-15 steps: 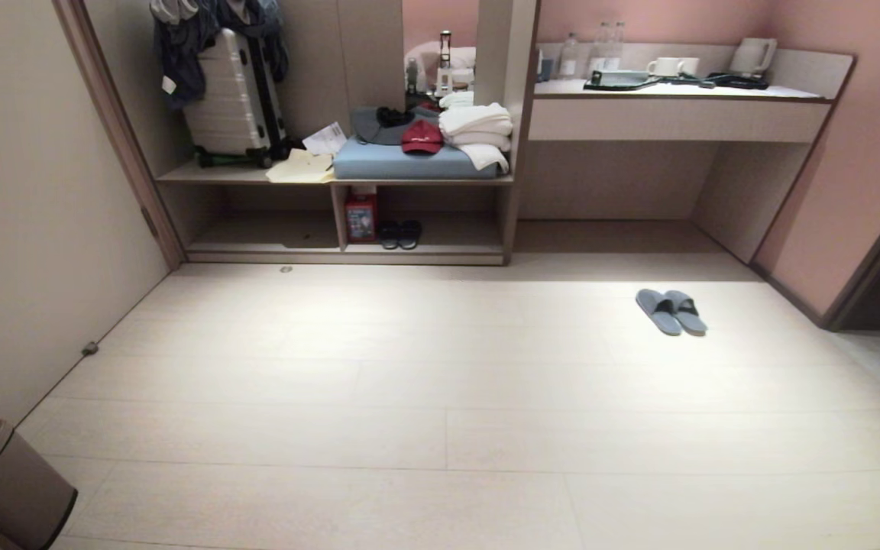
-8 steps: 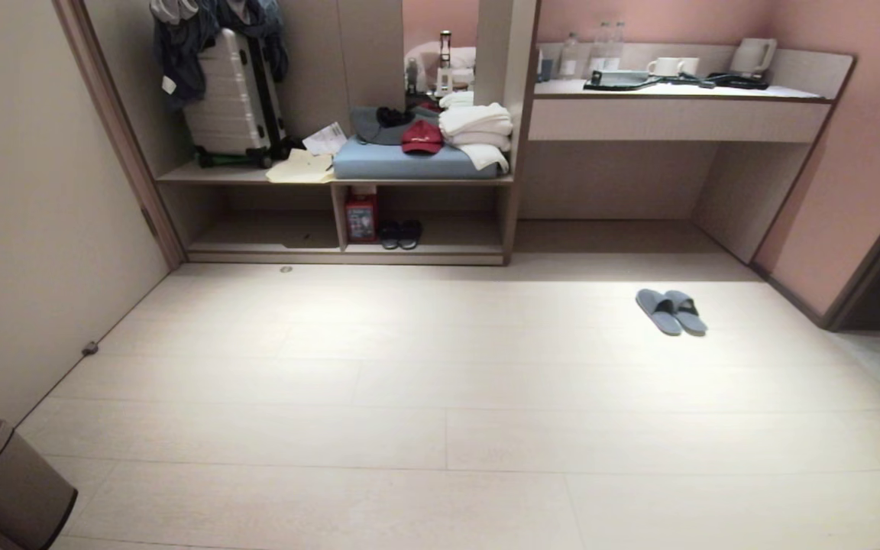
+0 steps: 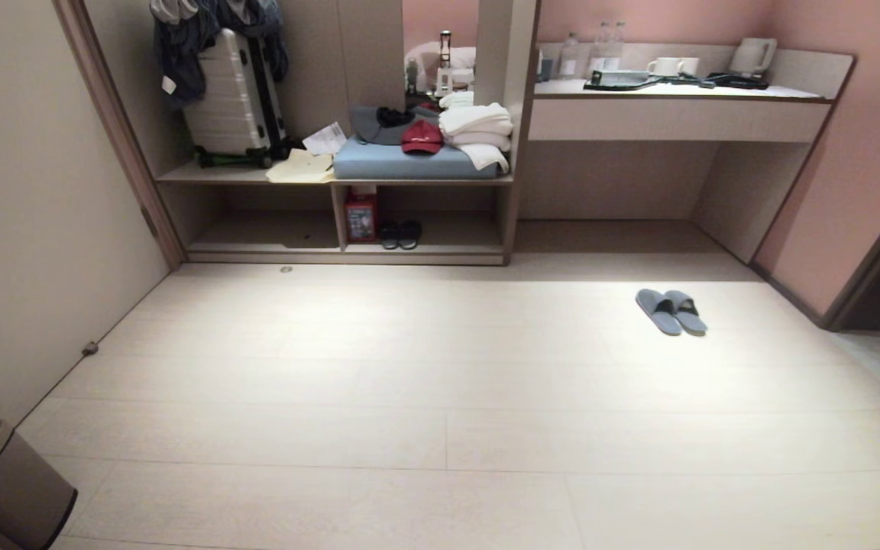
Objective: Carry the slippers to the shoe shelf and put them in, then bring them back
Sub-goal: Pick up the slippers on the floor
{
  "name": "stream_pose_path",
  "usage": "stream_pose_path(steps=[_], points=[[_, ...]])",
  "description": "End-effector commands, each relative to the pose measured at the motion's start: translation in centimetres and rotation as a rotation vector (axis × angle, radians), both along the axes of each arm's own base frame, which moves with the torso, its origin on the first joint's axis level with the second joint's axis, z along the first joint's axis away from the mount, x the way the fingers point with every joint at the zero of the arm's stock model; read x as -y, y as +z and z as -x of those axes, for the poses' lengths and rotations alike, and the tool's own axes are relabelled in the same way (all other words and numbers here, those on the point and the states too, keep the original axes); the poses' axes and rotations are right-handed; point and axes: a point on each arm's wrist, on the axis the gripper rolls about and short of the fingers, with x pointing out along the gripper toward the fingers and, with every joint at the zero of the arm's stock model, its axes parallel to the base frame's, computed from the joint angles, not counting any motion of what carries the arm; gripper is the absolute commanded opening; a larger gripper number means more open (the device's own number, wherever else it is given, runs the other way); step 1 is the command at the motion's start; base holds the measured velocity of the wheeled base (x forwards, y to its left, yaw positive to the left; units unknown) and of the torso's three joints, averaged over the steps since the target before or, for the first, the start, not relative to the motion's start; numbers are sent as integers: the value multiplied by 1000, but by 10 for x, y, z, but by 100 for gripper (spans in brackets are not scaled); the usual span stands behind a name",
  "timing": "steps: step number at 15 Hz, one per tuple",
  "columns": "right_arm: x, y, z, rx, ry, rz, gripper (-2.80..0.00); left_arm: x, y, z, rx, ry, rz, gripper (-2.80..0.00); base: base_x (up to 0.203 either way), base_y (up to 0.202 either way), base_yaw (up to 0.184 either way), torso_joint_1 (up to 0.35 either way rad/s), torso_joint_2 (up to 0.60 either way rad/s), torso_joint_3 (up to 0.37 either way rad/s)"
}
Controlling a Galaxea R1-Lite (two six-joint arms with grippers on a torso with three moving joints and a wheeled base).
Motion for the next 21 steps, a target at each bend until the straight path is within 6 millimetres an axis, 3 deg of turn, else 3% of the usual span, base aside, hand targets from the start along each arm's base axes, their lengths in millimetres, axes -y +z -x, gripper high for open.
stream_pose_path(steps=[1, 5, 21], points=[[0, 0, 0, 2, 0, 10, -280, 0, 0, 0, -1, -2, -4, -280, 0, 0, 0, 0, 0, 0], [0, 0, 0, 1, 2, 16, -280, 0, 0, 0, -1, -4, -7, -280, 23, 0, 0, -1, -1, 2], [0, 0, 0, 3, 3, 20, -280, 0, 0, 0, 0, -4, -4, -280, 195, 0, -1, 3, 2, 2]])
